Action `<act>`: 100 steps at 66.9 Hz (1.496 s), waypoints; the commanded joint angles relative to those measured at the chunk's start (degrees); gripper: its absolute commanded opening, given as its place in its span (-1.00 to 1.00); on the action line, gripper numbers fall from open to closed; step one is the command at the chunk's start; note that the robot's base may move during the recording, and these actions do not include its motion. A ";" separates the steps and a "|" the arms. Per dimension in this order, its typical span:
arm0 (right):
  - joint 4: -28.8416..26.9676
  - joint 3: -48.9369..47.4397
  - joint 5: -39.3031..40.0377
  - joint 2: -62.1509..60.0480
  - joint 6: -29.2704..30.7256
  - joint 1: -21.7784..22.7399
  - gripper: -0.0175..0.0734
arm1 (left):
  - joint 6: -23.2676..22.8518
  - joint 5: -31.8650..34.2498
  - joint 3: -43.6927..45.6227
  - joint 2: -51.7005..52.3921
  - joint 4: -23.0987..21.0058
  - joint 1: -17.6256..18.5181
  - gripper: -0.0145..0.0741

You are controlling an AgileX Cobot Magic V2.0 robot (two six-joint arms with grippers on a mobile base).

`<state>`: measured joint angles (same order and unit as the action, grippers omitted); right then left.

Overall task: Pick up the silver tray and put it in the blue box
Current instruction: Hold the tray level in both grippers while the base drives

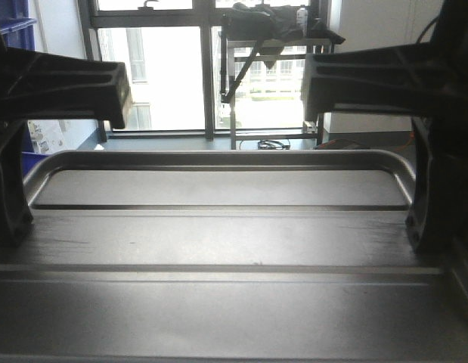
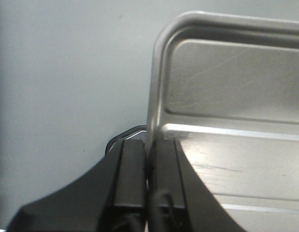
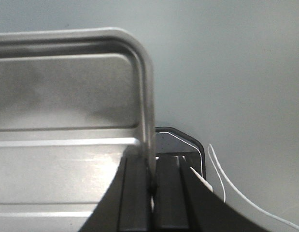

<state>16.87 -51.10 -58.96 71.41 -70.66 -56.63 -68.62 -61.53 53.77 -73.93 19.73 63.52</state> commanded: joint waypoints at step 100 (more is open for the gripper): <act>1.53 -1.54 3.07 -1.75 -0.09 -0.05 -0.49 | -0.17 2.02 1.85 1.46 0.39 0.48 -0.90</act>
<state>16.87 -51.10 -58.96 71.41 -70.66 -56.63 -68.62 -61.53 53.77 -73.93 19.73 63.52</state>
